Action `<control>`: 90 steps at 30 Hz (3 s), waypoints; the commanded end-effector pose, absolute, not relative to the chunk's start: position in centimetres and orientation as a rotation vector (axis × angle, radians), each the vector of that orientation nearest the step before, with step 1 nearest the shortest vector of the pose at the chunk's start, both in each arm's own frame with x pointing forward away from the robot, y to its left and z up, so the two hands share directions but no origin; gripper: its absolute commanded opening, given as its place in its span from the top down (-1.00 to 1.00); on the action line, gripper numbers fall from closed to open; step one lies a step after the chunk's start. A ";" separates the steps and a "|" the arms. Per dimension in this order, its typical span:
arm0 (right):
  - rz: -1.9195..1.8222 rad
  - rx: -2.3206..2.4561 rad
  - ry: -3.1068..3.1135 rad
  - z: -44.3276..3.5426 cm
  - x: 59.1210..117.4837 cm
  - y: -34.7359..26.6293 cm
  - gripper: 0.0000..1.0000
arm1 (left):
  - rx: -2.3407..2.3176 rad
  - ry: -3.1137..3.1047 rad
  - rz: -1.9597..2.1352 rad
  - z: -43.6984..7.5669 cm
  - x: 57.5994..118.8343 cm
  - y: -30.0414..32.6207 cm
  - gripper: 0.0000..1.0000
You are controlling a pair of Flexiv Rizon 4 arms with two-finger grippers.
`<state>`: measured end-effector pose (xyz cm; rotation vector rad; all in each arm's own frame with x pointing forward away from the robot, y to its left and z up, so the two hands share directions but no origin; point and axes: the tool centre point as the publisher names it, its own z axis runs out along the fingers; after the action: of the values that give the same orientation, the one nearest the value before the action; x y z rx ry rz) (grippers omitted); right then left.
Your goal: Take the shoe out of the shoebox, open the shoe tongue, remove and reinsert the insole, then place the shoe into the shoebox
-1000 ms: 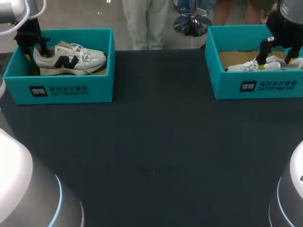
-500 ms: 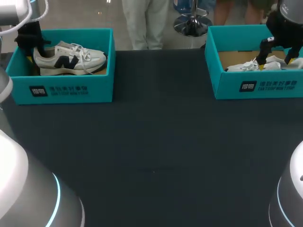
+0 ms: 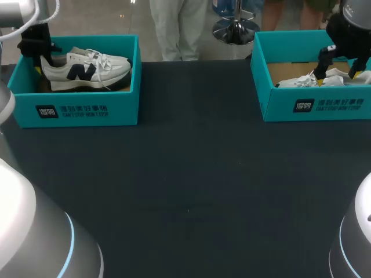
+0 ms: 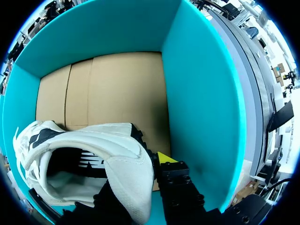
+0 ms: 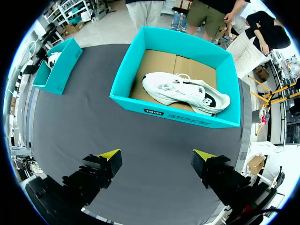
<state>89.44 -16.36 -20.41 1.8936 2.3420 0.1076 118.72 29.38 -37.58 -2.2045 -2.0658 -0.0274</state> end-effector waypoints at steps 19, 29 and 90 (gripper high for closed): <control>0.105 1.894 2.342 -20.4 89.5 -16.3 -1.00 | -2.161 -2.159 -0.140 -25.2 116.1 29.5 1.00; 0.105 1.894 2.342 -20.4 89.5 -16.3 -1.00 | -2.161 -2.210 -0.190 -20.9 115.8 30.0 1.00; 0.105 1.894 2.342 -20.4 89.5 -16.3 -1.00 | -2.330 -2.042 -0.287 -16.9 106.7 23.9 1.00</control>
<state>89.44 -16.35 -20.41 1.8934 2.3422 0.1076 109.57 24.14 -17.23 -2.2817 -2.0117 -0.1591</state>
